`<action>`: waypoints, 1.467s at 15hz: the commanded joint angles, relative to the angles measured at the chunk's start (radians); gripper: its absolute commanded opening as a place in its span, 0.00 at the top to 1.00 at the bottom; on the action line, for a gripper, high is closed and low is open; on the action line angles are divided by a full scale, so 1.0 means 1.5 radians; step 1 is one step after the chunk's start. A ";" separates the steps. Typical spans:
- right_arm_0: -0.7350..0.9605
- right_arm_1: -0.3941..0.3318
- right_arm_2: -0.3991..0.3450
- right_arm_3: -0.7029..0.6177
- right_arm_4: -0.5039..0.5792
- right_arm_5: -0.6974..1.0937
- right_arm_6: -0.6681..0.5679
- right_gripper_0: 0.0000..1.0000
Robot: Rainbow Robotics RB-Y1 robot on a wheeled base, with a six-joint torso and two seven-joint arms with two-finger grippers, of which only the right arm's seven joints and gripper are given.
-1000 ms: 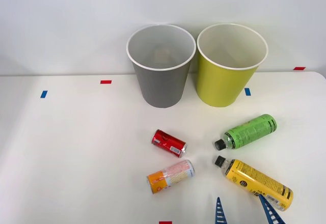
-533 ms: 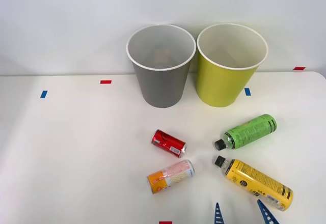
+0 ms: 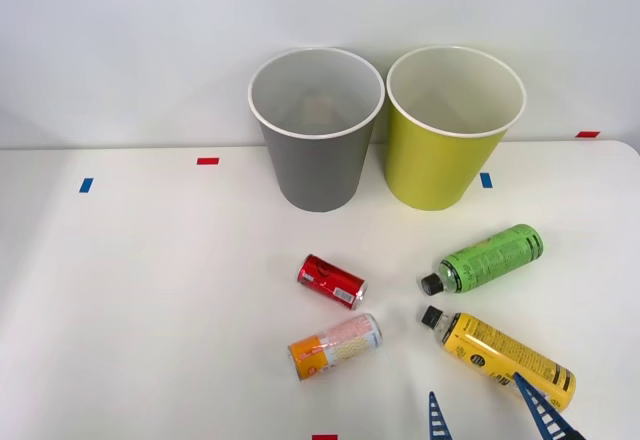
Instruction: Put cans in the gray bin, plastic bottles in the light green bin
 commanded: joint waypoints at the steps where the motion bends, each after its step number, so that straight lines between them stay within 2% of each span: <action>1: 0.002 -0.065 -0.020 -0.134 -0.010 0.169 -0.008 0.00; 4: -0.010 -0.121 -0.048 -0.243 -0.028 0.334 -0.025 0.00; 6: -0.019 -0.183 -0.068 -0.330 -0.035 0.483 -0.085 0.00; 9: -0.047 -0.268 -0.081 -0.418 -0.034 0.667 -0.122 0.00; 13: -0.089 -0.344 -0.078 -0.418 -0.034 0.708 -0.109 0.00; 17: -0.132 -0.404 -0.051 -0.418 -0.034 0.762 -0.096 0.00; 22: -0.164 -0.427 -0.051 -0.418 -0.035 0.816 -0.067 0.00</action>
